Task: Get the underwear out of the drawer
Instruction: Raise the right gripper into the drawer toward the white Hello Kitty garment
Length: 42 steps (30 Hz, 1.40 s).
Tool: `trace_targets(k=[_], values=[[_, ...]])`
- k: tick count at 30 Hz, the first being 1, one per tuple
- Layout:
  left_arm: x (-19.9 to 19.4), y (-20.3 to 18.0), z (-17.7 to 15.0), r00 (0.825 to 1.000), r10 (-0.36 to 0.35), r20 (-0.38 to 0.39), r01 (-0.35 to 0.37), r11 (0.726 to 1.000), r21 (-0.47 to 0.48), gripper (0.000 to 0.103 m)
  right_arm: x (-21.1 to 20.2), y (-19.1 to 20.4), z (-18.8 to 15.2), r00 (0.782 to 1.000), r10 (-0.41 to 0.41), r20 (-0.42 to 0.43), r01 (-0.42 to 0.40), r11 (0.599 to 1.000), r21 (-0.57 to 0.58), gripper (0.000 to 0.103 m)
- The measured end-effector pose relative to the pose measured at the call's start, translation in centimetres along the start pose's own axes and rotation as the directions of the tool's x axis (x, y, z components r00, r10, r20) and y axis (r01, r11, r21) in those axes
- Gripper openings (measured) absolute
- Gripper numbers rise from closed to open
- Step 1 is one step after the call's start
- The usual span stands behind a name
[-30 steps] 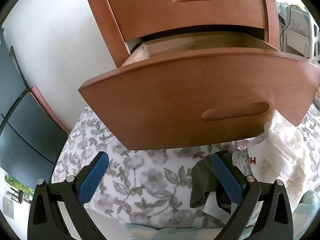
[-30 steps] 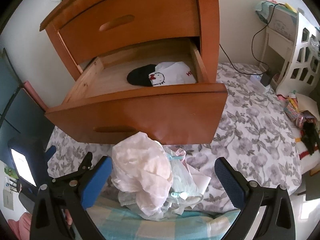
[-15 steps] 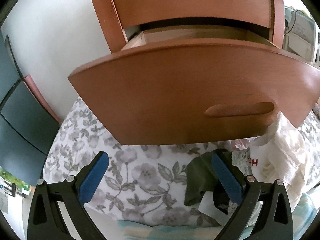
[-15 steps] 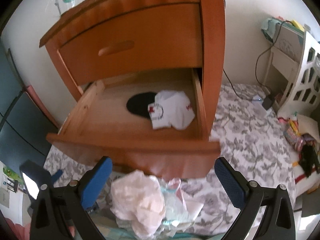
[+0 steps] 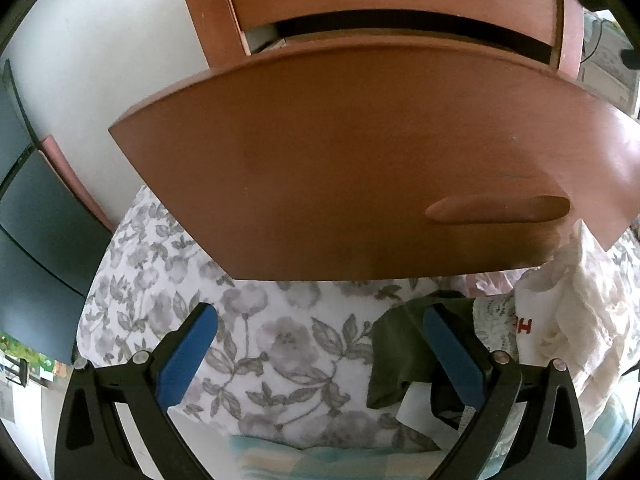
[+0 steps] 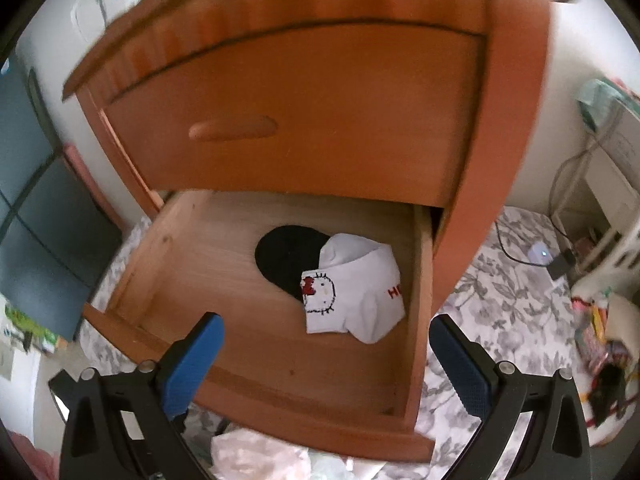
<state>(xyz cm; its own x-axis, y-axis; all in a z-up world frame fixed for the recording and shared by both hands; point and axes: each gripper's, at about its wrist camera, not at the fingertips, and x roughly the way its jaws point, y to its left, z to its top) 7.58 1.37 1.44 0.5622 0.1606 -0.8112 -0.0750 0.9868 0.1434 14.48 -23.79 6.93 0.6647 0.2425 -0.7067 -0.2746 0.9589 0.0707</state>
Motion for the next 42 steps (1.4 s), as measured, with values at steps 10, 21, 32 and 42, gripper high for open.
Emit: trace_targets(k=[10,21,32,42], values=[[0.6,0.1,0.1,1.0,-0.011,-0.024,0.011,1.0,-0.005,0.102,6.6,-0.7,2.0,0.976,0.015,-0.217,-0.021,0.999,-0.026,0.103],[1.0,0.3,0.1,0.999,-0.019,-0.039,0.019,1.0,-0.015,0.103,11.4,-1.6,1.9,0.934,0.005,-0.357,-0.007,1.0,-0.004,0.103],[1.5,0.5,0.0,0.998,-0.032,-0.059,0.03,0.999,-0.029,0.102,13.0,0.6,2.1,0.914,-0.034,-0.405,-0.003,0.996,-0.089,0.102],[1.7,0.6,0.0,0.997,-0.037,-0.067,0.035,0.999,-0.033,0.103,15.2,1.1,2.9,0.878,-0.063,-0.474,0.011,0.994,-0.112,0.089]])
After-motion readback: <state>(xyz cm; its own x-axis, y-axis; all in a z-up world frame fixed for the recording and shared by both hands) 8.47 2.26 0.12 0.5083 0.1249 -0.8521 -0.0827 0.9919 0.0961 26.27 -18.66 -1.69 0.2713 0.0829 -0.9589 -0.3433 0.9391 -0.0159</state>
